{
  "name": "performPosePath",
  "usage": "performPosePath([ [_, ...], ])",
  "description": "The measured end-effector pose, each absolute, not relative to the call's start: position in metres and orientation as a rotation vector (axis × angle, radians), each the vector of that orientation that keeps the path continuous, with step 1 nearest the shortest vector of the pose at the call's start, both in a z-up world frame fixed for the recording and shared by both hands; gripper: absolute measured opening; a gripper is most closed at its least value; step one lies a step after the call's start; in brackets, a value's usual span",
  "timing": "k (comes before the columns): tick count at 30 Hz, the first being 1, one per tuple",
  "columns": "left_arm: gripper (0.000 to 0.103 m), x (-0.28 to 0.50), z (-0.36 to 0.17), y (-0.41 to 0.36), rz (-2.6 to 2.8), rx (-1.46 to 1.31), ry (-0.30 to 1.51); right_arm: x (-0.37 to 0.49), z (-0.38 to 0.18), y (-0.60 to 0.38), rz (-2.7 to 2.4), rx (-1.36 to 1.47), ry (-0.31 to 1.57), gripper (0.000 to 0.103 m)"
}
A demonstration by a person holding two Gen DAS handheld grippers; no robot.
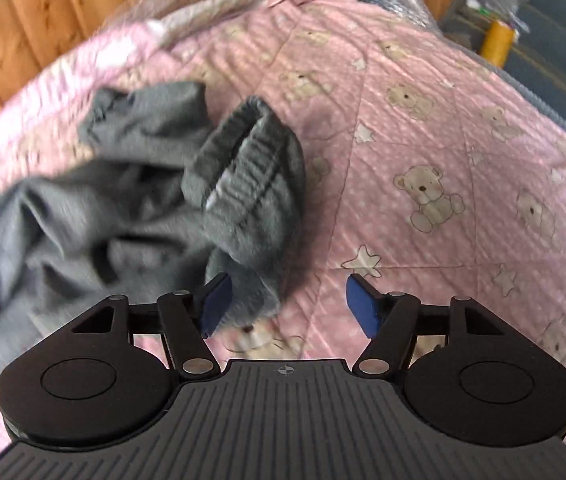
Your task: Fold clothes
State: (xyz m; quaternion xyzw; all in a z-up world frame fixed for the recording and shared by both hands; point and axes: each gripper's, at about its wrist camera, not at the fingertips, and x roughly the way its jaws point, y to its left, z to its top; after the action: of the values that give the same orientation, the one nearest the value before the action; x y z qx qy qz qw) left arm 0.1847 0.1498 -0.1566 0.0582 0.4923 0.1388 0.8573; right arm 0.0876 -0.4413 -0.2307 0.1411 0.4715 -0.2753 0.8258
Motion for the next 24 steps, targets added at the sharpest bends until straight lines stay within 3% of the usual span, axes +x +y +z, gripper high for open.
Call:
performPosePath([
  [5, 0.075, 0.204, -0.152, 0.139, 0.231, 0.19, 0.986, 0.103, -0.245, -0.43, -0.526, 0.147, 1.03, 0.075],
  [7, 0.033, 0.213, -0.146, 0.147, 0.229, 0.141, 0.988, 0.113, -0.246, -0.431, -0.482, 0.121, 1.035, 0.053],
  [8, 0.021, 0.218, -0.144, 0.151, 0.228, 0.117, 0.988, 0.119, -0.243, -0.434, -0.46, 0.123, 1.034, 0.019],
  [9, 0.017, 0.222, -0.134, 0.159, 0.229, 0.062, 0.967, 0.125, -0.239, -0.438, -0.439, 0.125, 1.033, 0.007],
  [18, 0.014, 0.296, 0.085, 0.226, 0.044, -0.195, 0.594, 0.161, -0.124, -0.516, -0.516, 0.237, 0.727, 0.0],
  [21, 0.014, 0.283, 0.132, 0.231, -0.006, -0.234, 0.539, 0.152, -0.093, -0.531, -0.55, 0.257, 0.642, 0.0],
  [24, 0.014, 0.241, 0.146, 0.236, -0.04, -0.273, 0.517, 0.129, -0.098, -0.539, -0.603, 0.257, 0.652, 0.0],
])
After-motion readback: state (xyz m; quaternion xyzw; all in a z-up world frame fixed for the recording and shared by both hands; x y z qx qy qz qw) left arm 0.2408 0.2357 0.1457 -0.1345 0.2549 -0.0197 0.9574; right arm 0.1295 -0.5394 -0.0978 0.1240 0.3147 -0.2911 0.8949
